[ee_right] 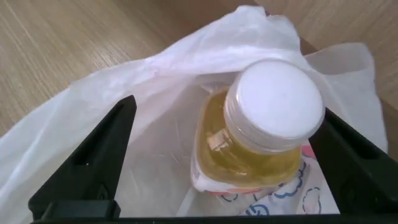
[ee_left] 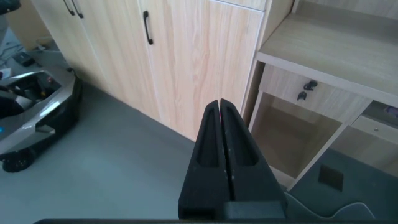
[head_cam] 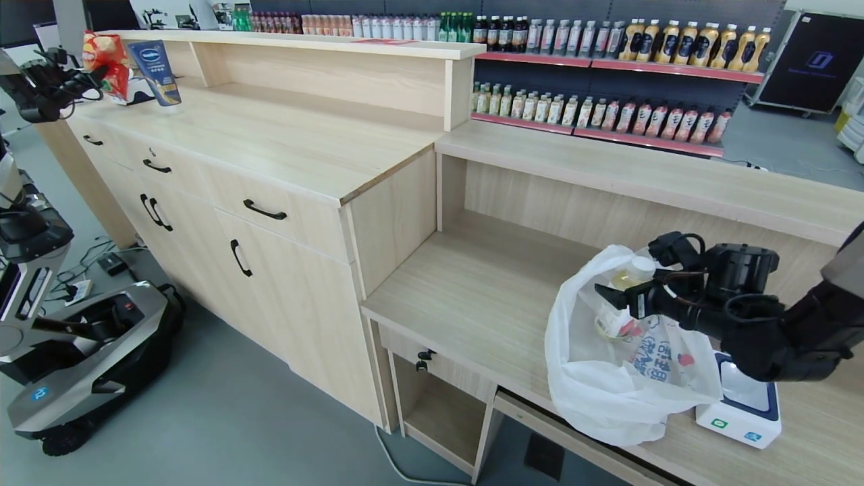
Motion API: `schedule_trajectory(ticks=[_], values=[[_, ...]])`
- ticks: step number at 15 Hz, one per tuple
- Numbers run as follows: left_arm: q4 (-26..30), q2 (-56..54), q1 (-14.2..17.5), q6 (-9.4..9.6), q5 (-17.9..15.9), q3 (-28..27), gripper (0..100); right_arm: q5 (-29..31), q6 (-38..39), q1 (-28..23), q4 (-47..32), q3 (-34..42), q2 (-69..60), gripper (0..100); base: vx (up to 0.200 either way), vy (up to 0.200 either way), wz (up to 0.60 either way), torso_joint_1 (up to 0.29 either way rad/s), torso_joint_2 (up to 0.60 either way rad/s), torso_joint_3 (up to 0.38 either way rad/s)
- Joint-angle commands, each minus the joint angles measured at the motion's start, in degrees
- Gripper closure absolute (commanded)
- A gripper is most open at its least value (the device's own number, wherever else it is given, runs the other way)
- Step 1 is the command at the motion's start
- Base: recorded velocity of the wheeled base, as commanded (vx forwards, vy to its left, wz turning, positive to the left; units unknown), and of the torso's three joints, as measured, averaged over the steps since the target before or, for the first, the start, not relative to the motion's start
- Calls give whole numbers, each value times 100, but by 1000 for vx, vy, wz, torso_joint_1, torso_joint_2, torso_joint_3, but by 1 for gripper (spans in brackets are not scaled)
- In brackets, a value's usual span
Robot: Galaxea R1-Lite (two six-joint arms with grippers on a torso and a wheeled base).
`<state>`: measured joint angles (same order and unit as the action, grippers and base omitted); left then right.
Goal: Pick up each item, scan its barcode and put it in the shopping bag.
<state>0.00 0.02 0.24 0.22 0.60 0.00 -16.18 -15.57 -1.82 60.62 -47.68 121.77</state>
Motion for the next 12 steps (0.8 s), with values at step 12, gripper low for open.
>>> schedule_trajectory(ticks=[12], values=[[0, -2, 2, 4, 2, 0, 100, 264, -1036, -3202, -4015, 1472, -4619, 0, 0, 0, -350, 1, 1, 1]])
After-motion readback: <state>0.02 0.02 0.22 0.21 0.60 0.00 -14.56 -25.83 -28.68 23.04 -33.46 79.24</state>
